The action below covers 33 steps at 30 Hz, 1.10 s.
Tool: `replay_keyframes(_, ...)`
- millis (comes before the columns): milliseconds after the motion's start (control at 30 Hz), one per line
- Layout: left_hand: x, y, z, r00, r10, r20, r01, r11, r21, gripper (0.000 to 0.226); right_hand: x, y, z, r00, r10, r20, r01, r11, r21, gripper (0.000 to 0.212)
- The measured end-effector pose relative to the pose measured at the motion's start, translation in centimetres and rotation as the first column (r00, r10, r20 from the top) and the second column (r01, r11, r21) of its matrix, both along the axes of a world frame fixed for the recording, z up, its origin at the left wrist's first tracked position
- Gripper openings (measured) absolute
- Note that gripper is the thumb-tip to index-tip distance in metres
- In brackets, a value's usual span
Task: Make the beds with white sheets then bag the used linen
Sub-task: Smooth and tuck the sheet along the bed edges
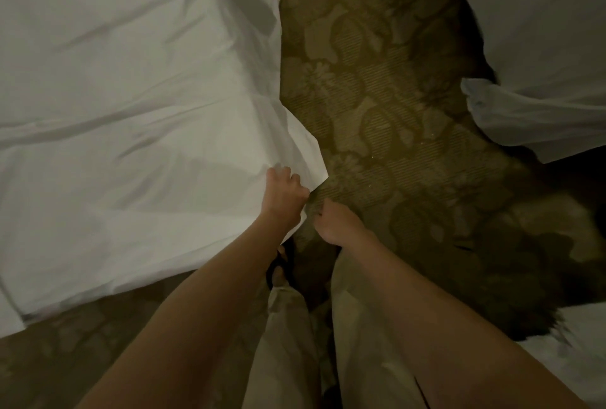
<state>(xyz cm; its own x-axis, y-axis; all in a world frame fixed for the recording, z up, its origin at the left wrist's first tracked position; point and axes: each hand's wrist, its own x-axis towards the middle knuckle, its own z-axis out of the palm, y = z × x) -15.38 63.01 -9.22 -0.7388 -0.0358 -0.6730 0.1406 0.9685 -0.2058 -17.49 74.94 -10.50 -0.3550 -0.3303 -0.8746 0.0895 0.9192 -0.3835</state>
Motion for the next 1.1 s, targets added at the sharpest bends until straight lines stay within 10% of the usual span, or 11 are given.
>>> replay_keyframes(367, -1.0, -1.1, -0.1, 0.982, 0.187, 0.006, -0.184, 0.958, 0.219, 0.018, -0.6, -0.1, 0.7, 0.951, -0.296, 0.088, 0.299, 0.954, -0.026, 0.036)
replay_keyframes(433, -0.6, -1.8, 0.2, 0.915, 0.404, 0.010, -0.381, 0.853, 0.357, 0.022, -0.7, -0.8, 0.2, 0.793, -0.563, 0.233, 0.575, 0.818, 0.021, 0.032)
replay_keyframes(500, -0.1, -2.8, 1.2, 0.812, 0.584, 0.008, -0.510, 0.702, 0.497, 0.021, -0.6, -1.5, 0.3, 0.450, -0.767, 0.458, 0.827, 0.551, 0.111, 0.036)
replay_keyframes(600, 1.3, -4.2, 2.7, 0.737, 0.675, -0.041, -0.494, 0.579, 0.649, 0.016, -0.8, -2.6, 0.3, 0.015, -0.763, 0.646, 0.951, 0.211, 0.227, 0.039)
replay_keyframes(767, 4.3, -3.7, 4.6, 0.572, 0.789, -0.224, -0.325, 0.469, 0.821, 0.008, -1.5, -6.2, 0.6, -0.079, -0.799, 0.596, 0.984, 0.035, 0.176, 0.042)
replay_keyframes(867, 5.1, -1.4, 7.4, 0.053, 0.997, 0.062, -0.489, -0.028, 0.872, 0.025, -3.0, -7.4, 2.1, -0.033, -0.769, 0.639, 0.999, -0.032, 0.013, 0.032)
replay_keyframes(967, 3.8, 0.8, 9.7, -0.209, 0.553, 0.807, -0.413, -0.798, 0.439, 0.059, -4.3, -7.6, 4.6, 0.023, -0.725, 0.689, 0.996, -0.039, -0.074, 0.023)
replay_keyframes(1100, -0.6, 0.4, 11.6, -0.219, 0.171, 0.961, 0.103, -0.975, 0.197, 0.055, -4.6, -6.7, 7.3, 0.260, -0.687, 0.679, 0.965, 0.195, -0.173, 0.027)
